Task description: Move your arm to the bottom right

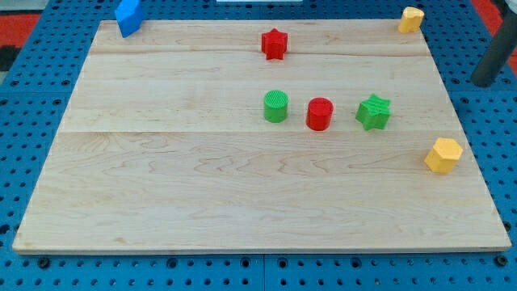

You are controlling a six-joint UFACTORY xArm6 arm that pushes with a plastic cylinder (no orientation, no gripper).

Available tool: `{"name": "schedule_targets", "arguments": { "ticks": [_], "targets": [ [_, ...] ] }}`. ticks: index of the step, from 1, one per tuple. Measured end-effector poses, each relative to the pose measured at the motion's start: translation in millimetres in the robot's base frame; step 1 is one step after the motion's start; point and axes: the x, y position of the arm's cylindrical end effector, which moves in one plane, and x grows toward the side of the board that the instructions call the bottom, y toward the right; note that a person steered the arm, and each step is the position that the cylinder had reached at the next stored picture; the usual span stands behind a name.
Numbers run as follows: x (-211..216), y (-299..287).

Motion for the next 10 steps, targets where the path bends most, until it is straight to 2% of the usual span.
{"name": "schedule_targets", "arguments": {
  "ticks": [3,4,8,9,10],
  "targets": [
    [2.6,-0.7],
    [95.7,-3.3],
    [174.9,-1.2],
    [240.5,-1.6],
    [240.6,-1.8]
  ]
}}
